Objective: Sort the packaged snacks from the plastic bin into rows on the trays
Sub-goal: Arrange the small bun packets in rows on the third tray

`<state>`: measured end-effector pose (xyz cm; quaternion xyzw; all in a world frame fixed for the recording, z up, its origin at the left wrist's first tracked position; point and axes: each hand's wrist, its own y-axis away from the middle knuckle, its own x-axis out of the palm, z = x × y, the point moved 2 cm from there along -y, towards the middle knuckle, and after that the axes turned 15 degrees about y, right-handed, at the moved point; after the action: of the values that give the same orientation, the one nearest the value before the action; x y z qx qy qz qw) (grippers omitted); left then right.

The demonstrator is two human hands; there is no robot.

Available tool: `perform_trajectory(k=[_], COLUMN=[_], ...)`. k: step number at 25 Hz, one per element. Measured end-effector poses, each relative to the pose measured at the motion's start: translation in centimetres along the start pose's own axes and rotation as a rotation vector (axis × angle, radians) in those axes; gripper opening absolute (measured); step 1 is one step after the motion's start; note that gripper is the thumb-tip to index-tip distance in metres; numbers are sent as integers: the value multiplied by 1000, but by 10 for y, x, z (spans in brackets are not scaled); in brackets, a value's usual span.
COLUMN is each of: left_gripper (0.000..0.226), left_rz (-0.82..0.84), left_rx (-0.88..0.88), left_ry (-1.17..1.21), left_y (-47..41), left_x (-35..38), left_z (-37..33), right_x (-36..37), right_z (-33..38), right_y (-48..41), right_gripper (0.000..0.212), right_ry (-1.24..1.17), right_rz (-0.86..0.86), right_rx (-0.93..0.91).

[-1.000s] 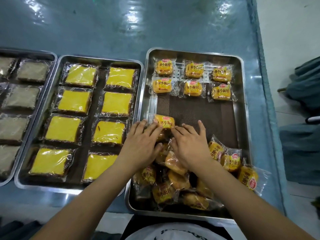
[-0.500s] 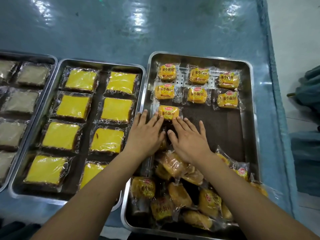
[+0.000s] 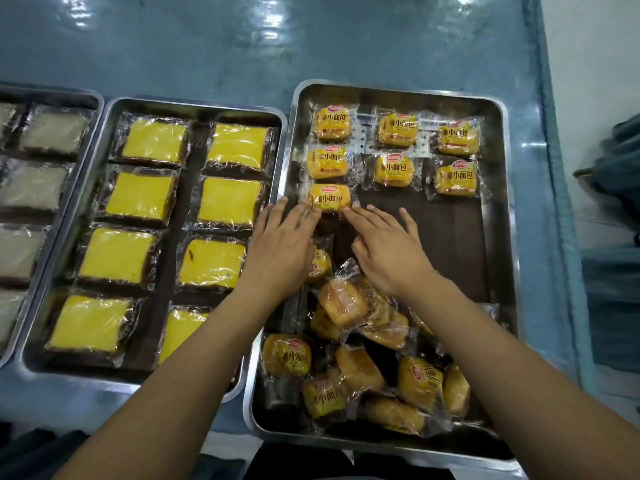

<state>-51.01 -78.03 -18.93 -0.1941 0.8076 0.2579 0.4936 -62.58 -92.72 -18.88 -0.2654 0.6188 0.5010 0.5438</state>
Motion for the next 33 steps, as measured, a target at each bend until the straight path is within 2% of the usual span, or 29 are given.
perform_trajectory(k=[4,6,9,14,17,19,22,25,33], left_gripper=[46,43,52,56,56,56,53,58,41], left_rz=[-74,-59,6,33,57,80,123,155,231], left_rx=[-52,-51,-44,-17,0,19,44,72,160], left_ry=[75,79,48,4,4,-22,-55,-30,52], left_y=[55,83,102,95,83,74,64,55,27], left_x=[-12,-5,10,18,15,12,9,3,4], left_z=[-3,-5,-6,-4,-2,-2,-5,-14,-40], right_x=[-6,-7,-2,-3,-13,-17,-12,-3,10], right_z=[6,16,27,23,22,21,20,15,6], right_y=[31,44,60,76,64,46,25,24,57], right_gripper=[51,42,34,33,27,30,42,45,28], right_ry=[-51,-78,-35,-21,-38,-30,15,55,-4], right_rz=[-110,-102,-34,12,-63,-109,-39,41,37], right_rx=[-15,-47,-84,-107,-73,-64,-134,-139,-55])
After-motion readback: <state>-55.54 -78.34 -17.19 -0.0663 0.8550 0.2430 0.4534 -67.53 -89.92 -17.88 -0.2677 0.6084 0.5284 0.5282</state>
